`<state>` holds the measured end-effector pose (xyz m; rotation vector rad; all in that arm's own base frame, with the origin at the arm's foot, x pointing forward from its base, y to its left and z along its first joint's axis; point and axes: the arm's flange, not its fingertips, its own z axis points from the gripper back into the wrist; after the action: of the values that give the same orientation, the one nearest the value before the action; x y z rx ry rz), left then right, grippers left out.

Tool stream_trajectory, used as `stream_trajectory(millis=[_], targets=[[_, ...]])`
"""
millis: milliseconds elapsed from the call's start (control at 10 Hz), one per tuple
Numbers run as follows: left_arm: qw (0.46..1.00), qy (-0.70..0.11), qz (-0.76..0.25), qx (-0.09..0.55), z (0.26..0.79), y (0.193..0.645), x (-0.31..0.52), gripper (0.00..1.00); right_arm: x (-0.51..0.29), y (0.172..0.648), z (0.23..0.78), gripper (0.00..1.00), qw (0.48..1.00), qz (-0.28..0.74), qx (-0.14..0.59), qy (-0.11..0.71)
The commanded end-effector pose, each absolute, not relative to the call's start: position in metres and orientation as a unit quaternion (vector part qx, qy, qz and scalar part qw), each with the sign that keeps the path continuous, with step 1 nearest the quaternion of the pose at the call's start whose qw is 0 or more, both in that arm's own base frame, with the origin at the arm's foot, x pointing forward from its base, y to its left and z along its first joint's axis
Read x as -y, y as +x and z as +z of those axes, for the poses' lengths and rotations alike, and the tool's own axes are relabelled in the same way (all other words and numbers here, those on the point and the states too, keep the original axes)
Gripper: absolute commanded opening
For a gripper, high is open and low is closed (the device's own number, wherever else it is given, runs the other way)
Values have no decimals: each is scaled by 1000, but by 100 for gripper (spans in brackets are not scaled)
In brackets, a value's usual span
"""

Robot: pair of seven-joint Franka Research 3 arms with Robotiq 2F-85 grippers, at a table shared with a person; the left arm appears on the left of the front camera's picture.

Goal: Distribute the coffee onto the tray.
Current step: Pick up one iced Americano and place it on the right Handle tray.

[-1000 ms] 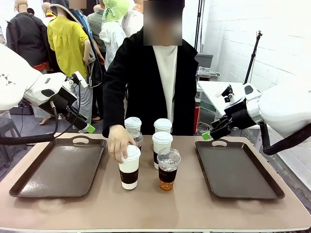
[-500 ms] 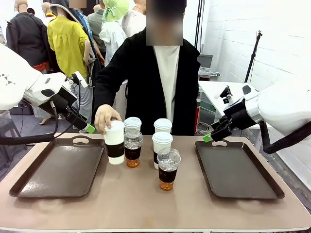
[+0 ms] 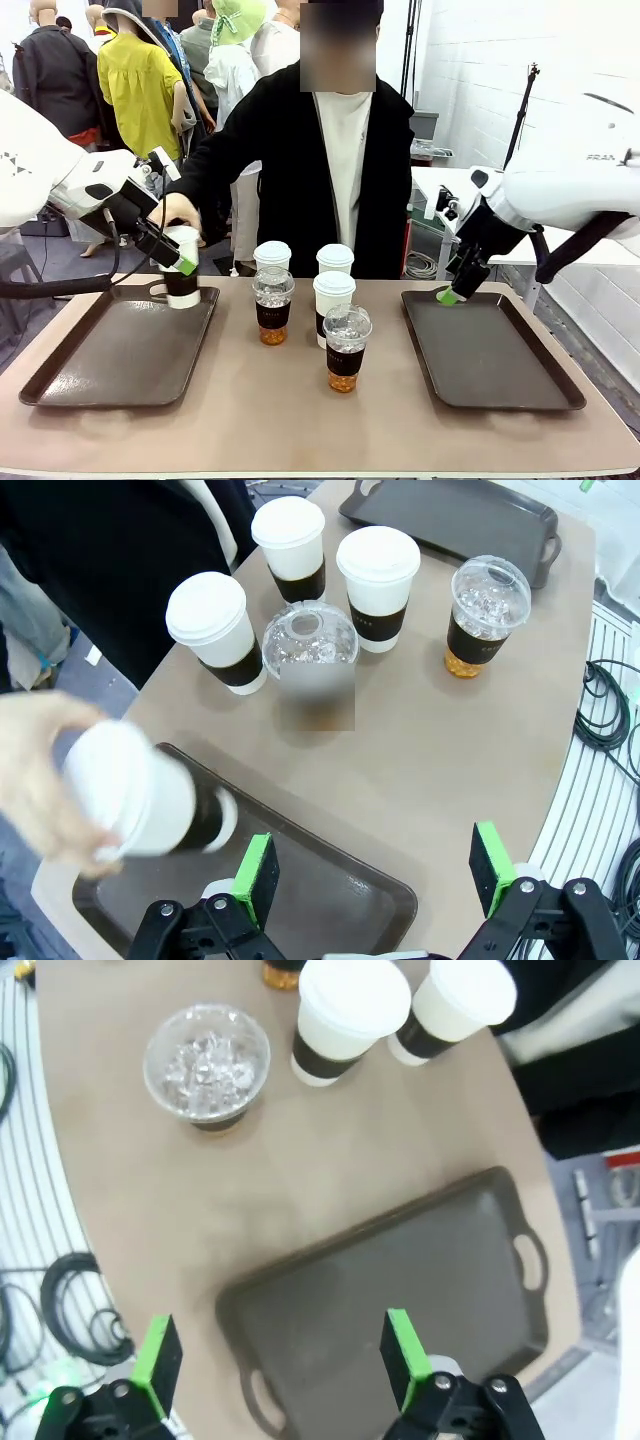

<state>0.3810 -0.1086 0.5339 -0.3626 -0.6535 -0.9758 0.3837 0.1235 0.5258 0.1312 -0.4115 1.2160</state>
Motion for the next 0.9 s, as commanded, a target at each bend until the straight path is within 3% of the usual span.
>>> stream_trajectory(millis=[0,300,800], targets=[[815,-181,-457,307,533,383,108,100,-129,392,518,100,757,623,191,46],[815,-181,-457,307,533,383,108,100,-139,394,490,100,703,671,223,83],[815,-181,-457,307,533,383,108,100,-149,407,435,100,680,652,285,177]])
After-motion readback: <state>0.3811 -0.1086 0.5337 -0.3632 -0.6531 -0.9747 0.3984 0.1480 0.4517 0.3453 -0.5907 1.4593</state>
